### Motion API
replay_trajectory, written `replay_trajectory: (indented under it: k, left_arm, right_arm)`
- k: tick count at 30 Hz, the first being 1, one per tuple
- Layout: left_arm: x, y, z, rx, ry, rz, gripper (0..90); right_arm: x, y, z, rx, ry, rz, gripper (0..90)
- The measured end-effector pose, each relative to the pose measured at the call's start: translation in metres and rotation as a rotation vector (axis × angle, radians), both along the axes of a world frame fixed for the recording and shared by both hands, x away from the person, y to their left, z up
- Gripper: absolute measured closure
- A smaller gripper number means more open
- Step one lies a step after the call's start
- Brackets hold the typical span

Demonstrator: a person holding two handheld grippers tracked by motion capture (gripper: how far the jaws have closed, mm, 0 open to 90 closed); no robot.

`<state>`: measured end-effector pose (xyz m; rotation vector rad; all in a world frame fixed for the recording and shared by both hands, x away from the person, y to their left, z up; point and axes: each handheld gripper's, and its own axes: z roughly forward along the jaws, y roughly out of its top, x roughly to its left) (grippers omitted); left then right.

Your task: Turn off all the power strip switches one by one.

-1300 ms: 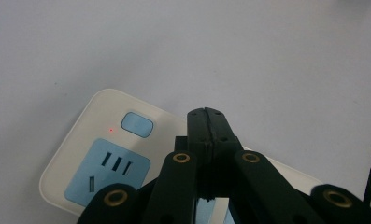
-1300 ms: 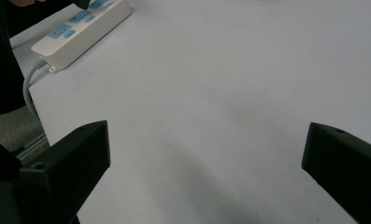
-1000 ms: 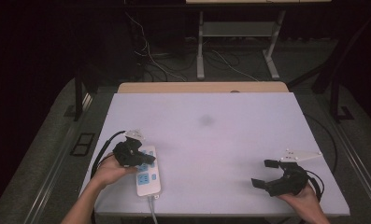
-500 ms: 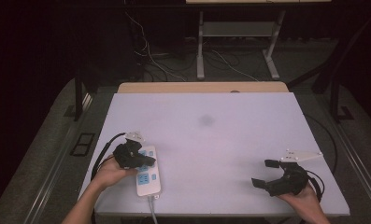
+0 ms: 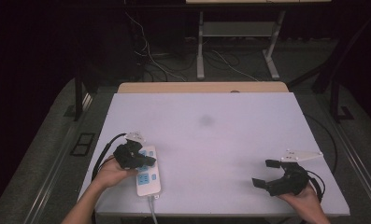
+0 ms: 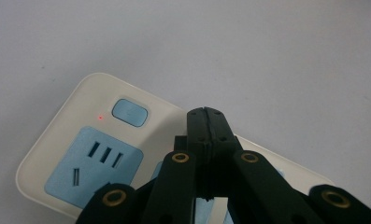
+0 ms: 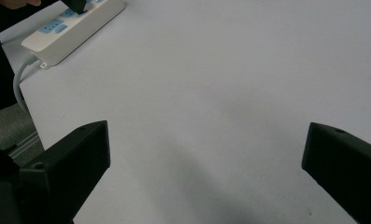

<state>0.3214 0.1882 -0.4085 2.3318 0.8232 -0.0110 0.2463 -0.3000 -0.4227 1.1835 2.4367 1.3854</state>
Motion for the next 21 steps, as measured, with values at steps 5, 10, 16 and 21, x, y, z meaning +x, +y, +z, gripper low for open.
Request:
replay_trajectory:
  k: [5, 10, 16, 21]
  left_arm:
    - [-0.0004, -0.0004, 0.0, 0.001, 0.008, 0.015, 89.4]
    - [0.0012, -0.0019, -0.0002, 0.014, 0.025, 0.021, 89.7]
    - [0.0006, 0.001, -0.002, -0.014, 0.03, 0.038, 89.6]
    - [0.001, 0.0016, -0.0019, -0.018, 0.029, 0.032, 89.5]
  right_arm:
    - [-0.0002, 0.0005, 0.0002, -0.004, 0.001, -0.002, 0.9]
    - [-0.0001, -0.0006, 0.0005, -0.008, 0.002, -0.01, 1.0]
    - [-0.0001, -0.0014, 0.0003, -0.008, -0.001, -0.011, 0.9]
    - [0.0002, -0.0014, 0.0006, -0.009, 0.0, -0.013, 1.0]
